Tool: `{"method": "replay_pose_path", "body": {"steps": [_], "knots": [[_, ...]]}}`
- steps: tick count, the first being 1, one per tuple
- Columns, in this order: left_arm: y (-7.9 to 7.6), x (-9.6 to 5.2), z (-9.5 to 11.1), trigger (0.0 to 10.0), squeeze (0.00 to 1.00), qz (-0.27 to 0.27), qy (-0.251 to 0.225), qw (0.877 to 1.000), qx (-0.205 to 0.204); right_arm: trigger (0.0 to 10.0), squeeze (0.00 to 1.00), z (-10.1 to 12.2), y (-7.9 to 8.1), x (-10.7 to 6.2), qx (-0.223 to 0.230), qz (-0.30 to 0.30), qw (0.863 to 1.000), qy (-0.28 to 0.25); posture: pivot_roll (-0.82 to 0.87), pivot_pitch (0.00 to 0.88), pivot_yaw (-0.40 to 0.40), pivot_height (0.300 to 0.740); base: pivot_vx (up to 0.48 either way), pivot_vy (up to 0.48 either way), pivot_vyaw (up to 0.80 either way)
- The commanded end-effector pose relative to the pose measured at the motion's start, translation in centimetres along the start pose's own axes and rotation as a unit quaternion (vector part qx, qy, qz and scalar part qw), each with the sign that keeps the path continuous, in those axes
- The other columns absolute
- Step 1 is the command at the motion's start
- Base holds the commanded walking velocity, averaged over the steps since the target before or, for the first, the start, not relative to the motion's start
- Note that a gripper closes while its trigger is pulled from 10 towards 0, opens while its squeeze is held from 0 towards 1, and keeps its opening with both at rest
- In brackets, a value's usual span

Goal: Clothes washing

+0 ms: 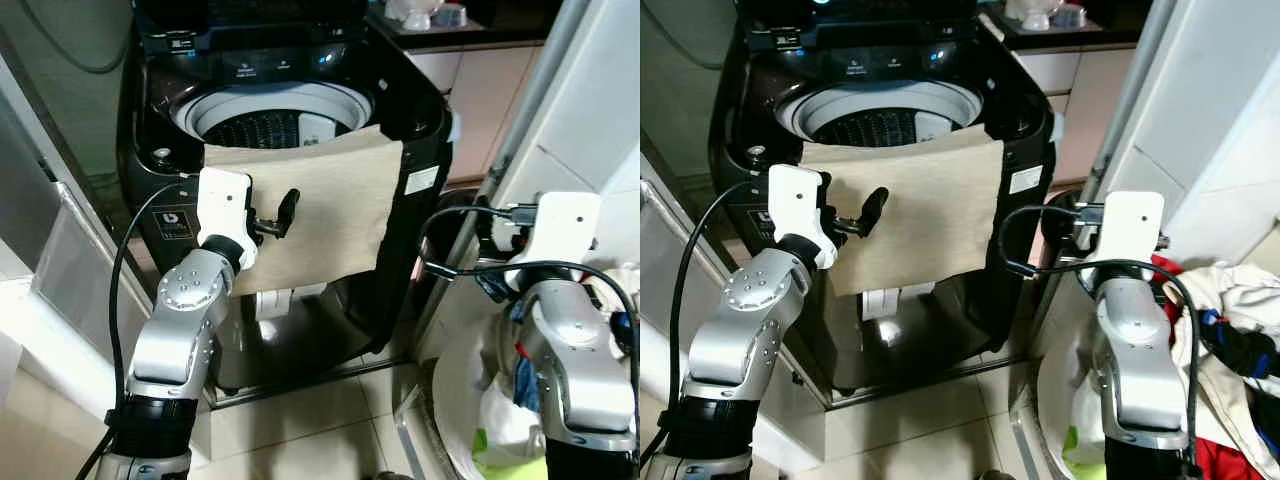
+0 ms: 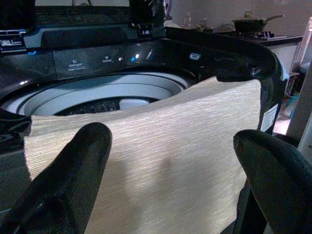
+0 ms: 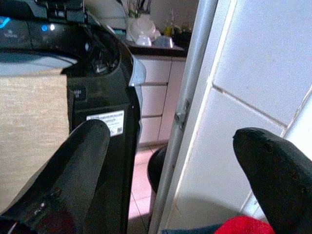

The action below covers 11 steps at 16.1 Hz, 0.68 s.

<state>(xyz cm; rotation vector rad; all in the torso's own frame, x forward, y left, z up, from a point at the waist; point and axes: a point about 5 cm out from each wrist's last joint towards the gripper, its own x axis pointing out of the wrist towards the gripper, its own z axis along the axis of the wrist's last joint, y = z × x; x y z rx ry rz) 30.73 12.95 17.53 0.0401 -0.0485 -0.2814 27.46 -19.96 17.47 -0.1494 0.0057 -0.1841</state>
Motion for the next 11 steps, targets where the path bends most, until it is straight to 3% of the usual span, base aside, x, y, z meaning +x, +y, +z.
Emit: {"method": "replay_pose_path", "body": {"steps": [1,4,7,10,11], "knots": [[-0.32,0.02,-0.27,10.0,0.00,-0.010,0.001,1.000,0.005,10.0,0.00,0.40,0.15,-0.27,0.001,0.003,1.000,-0.004,-0.10,0.000,0.034,0.740,0.000,0.000,-0.80],[-0.48,-0.12,-0.35,10.0,0.00,-0.009,0.005,1.000,0.000,10.0,0.00,0.52,0.65,-0.56,0.017,0.007,1.000,-0.009,-0.10,0.000,0.029,0.740,0.000,0.000,-0.80],[-0.32,-0.02,-0.14,10.0,0.00,-0.007,0.000,1.000,0.001,10.0,0.00,0.70,0.73,-0.57,0.021,0.008,1.000,-0.010,-0.10,0.000,0.030,0.740,0.000,0.000,0.00],[-0.31,0.04,-0.11,10.0,0.00,-0.009,-0.002,1.000,-0.002,10.0,0.00,0.99,0.62,-0.63,0.016,0.006,1.000,-0.014,-0.10,0.000,0.033,0.740,0.000,0.000,-0.80],[-0.40,0.09,-0.06,10.0,0.00,-0.012,-0.004,1.000,-0.003,10.0,0.00,1.09,0.56,-0.62,0.016,0.004,1.000,-0.016,-0.11,0.000,0.035,0.740,0.000,0.326,0.00]]}}
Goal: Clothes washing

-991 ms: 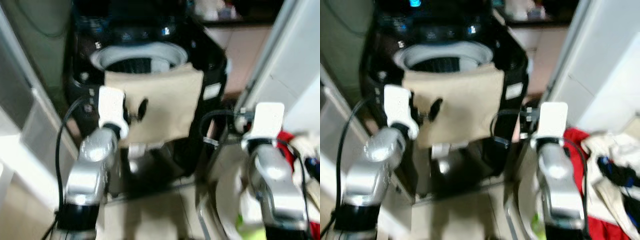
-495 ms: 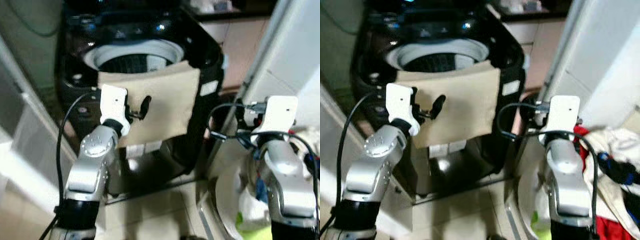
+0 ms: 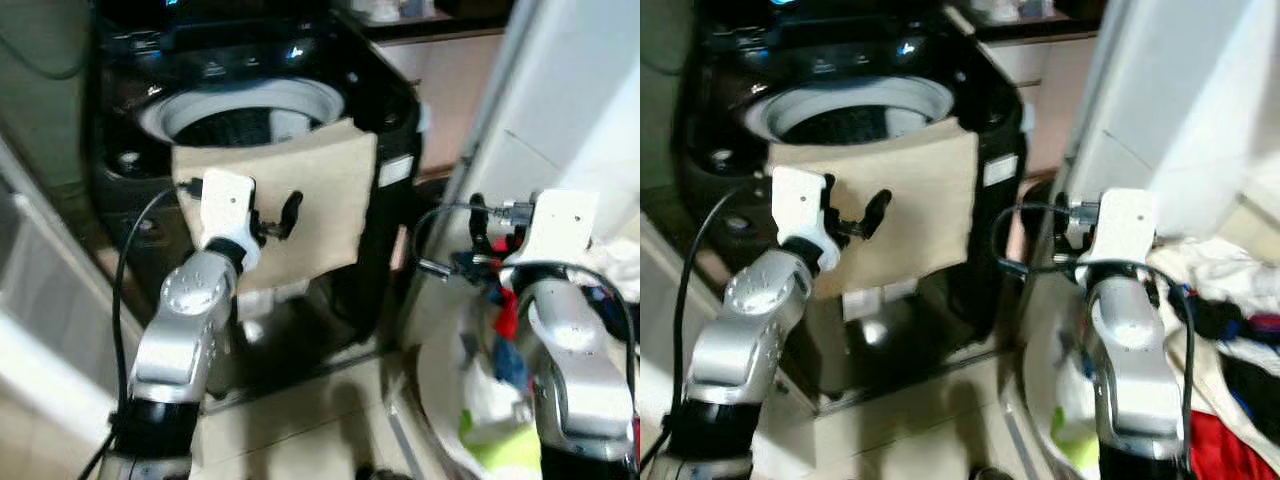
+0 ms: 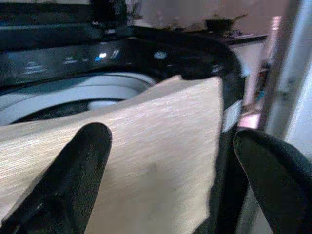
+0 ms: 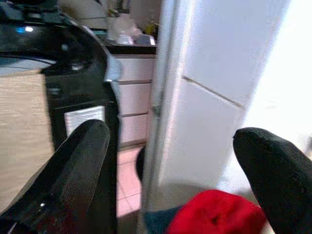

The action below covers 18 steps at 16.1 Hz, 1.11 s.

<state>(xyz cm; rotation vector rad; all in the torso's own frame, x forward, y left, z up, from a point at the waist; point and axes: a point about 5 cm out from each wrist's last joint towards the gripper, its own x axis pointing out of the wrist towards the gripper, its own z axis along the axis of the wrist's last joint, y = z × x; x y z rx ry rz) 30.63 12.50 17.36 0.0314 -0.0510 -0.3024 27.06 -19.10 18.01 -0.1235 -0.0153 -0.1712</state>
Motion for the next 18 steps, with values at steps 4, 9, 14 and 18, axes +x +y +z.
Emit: {"method": "replay_pose_path", "body": {"steps": [4,9,14,18], "knots": [[0.02,0.42,0.06,10.0,0.00,-0.002,0.003,1.000,0.014,10.0,0.00,0.60,-0.14,-0.15,0.003,-0.007,1.000,-0.008,-0.11,0.000,0.042,0.740,0.000,0.360,-0.20],[-0.37,0.86,-0.17,10.0,0.00,-0.014,0.010,0.999,0.037,10.0,0.00,0.45,-0.23,-0.53,0.007,-0.020,1.000,-0.005,-0.13,0.000,0.062,0.740,0.000,-0.384,-0.16],[-0.67,1.09,-0.34,10.0,0.00,-0.029,0.012,0.999,0.017,10.0,0.00,0.27,-0.30,-0.94,0.007,-0.028,1.000,0.000,-0.14,0.000,0.074,0.740,0.000,0.384,-0.16],[-0.57,1.11,-0.59,10.0,0.00,-0.018,0.017,0.999,0.036,10.0,0.00,0.16,-0.49,-1.01,0.003,-0.031,0.999,0.004,-0.14,0.000,0.070,0.740,0.000,0.015,-0.40]]}}
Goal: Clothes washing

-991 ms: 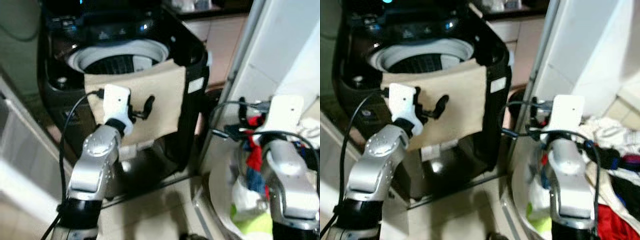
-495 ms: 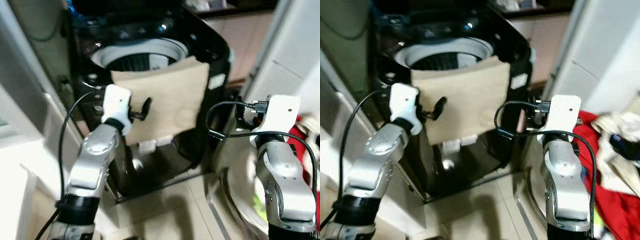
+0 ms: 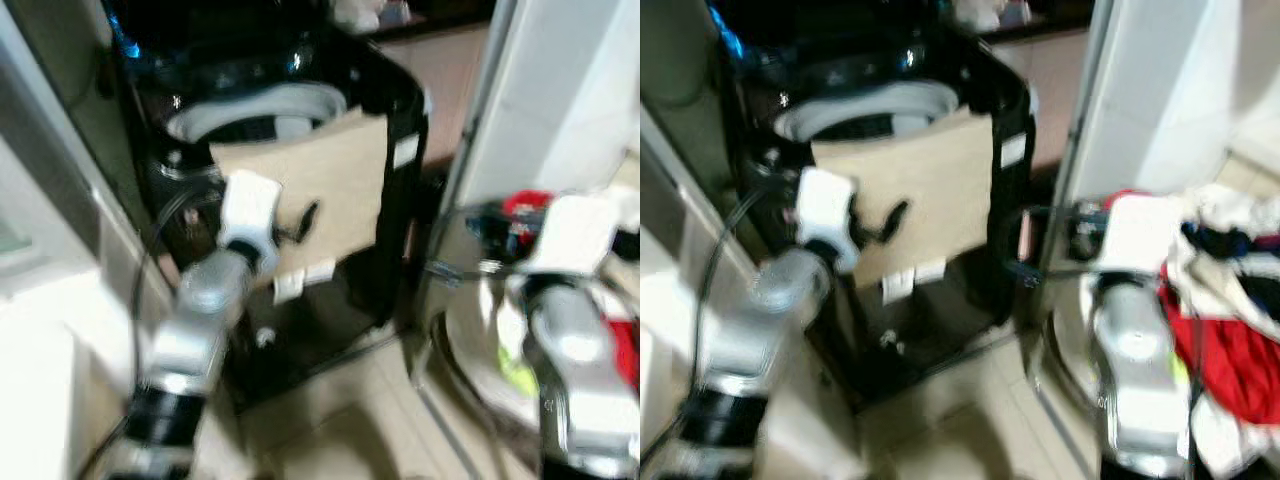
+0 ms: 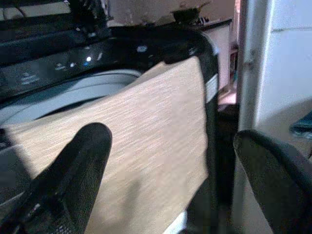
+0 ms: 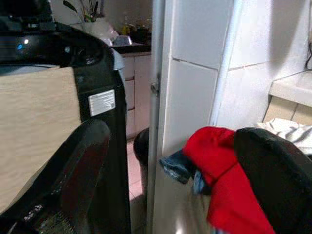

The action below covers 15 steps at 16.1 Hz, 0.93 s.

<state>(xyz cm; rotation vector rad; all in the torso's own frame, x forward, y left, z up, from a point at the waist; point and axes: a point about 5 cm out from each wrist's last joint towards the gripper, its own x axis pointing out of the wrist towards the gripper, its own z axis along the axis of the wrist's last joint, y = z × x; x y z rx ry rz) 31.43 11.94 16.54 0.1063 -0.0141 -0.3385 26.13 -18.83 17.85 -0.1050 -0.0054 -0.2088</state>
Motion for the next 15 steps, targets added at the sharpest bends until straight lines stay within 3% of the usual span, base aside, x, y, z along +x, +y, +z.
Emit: {"method": "replay_pose_path", "body": {"steps": [1,3,6,10,12,15], "knots": [[-0.2,0.2,0.3,10.0,0.00,-0.001,-0.007,1.000,0.004,10.0,0.00,0.2,-0.6,0.0,-0.006,-0.014,1.000,-0.002,-0.14,0.000,0.070,0.740,0.000,-0.480,-0.80],[-0.3,0.2,0.2,10.0,0.00,-0.007,-0.006,1.000,-0.022,10.0,0.00,0.3,-0.6,0.0,-0.007,-0.013,1.000,-0.001,-0.15,0.000,0.070,0.740,0.000,0.240,-0.80],[-0.3,0.1,0.1,10.0,0.00,-0.004,-0.005,1.000,-0.018,10.0,0.00,0.3,-0.4,0.1,-0.009,-0.007,1.000,-0.002,-0.14,0.000,0.059,0.740,0.000,0.480,-0.80],[-0.3,-0.2,-0.2,10.0,0.00,0.013,0.000,1.000,-0.023,10.0,0.00,-0.4,0.0,0.6,-0.042,0.019,0.999,0.020,-0.12,0.000,0.029,0.740,0.000,0.000,0.00],[-0.2,-0.2,-0.2,10.0,0.00,0.016,-0.003,1.000,-0.014,10.0,0.00,-0.5,0.2,0.8,-0.040,0.026,0.999,0.022,-0.12,0.000,0.021,0.740,0.000,0.000,0.00],[0.2,-0.6,0.3,10.0,0.00,0.026,-0.018,0.999,-0.034,10.0,0.00,-0.5,0.7,0.9,-0.026,0.043,0.998,0.024,-0.10,0.000,0.005,0.740,0.000,0.000,0.00]]}}
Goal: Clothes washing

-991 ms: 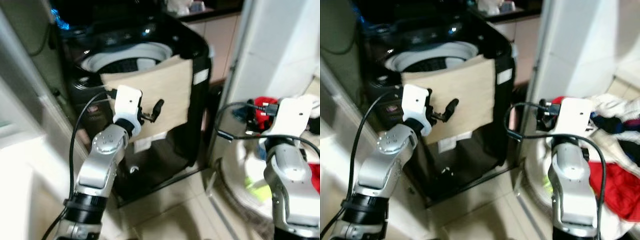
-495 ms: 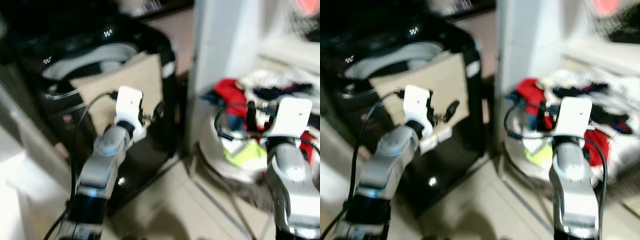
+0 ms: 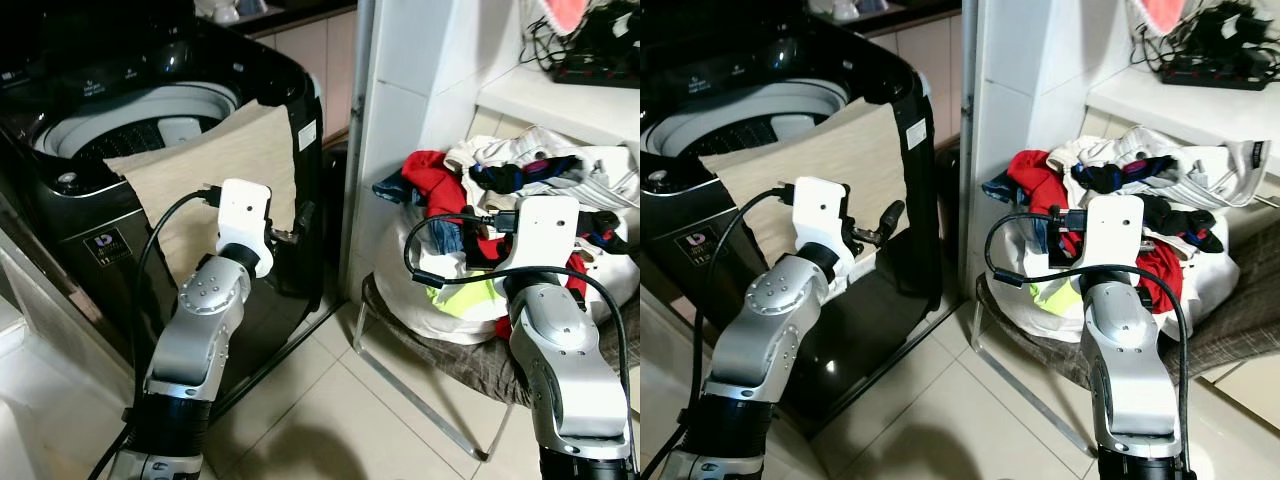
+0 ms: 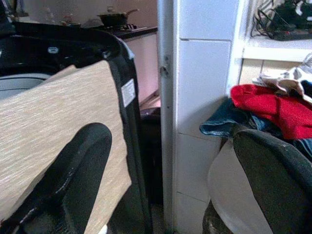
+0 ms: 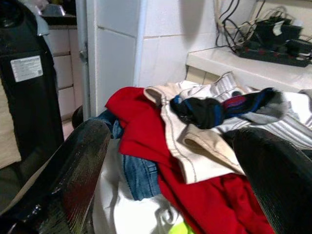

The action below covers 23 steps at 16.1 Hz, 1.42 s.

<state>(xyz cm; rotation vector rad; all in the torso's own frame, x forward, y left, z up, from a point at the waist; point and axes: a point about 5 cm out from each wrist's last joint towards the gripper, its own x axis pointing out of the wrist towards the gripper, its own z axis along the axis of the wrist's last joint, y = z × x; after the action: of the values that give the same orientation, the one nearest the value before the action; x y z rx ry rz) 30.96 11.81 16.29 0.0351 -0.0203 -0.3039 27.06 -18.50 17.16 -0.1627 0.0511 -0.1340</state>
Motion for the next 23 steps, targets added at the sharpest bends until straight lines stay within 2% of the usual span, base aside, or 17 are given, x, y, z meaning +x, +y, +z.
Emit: {"method": "replay_pose_path", "body": {"steps": [1,5,12,19,20,23], "knots": [[0.6,-0.3,0.5,10.0,0.00,0.011,-0.010,1.000,-0.003,10.0,0.00,0.1,0.2,0.1,0.008,0.007,1.000,0.002,-0.10,0.000,0.003,0.740,0.255,0.000,0.00],[0.6,-0.5,0.4,10.0,0.00,0.017,-0.010,1.000,-0.013,10.0,0.00,-0.1,0.1,0.4,0.009,0.011,1.000,0.006,-0.10,0.000,-0.003,0.740,0.302,0.000,-0.60],[1.1,-0.6,0.4,10.0,0.00,0.024,-0.010,1.000,-0.006,10.0,0.00,0.9,0.8,0.8,0.021,0.032,0.999,-0.024,-0.10,0.000,0.004,0.740,0.330,0.000,0.00],[1.7,-0.8,0.6,10.0,0.00,0.029,-0.011,1.000,0.002,10.0,0.00,0.6,1.4,0.7,0.027,0.041,0.999,-0.021,-0.09,0.000,0.004,0.740,0.341,0.000,0.00],[1.8,-0.8,0.7,10.0,0.00,0.028,-0.012,1.000,0.002,10.0,0.00,0.5,1.4,0.7,0.039,0.043,0.998,-0.019,-0.08,0.000,0.007,0.740,0.371,0.000,-0.54],[1.8,-0.8,0.9,10.0,0.00,0.024,-0.013,1.000,0.005,10.0,0.00,0.4,1.4,0.8,0.031,0.038,0.999,-0.016,-0.08,0.000,0.014,0.740,0.385,0.000,-0.70]]}}
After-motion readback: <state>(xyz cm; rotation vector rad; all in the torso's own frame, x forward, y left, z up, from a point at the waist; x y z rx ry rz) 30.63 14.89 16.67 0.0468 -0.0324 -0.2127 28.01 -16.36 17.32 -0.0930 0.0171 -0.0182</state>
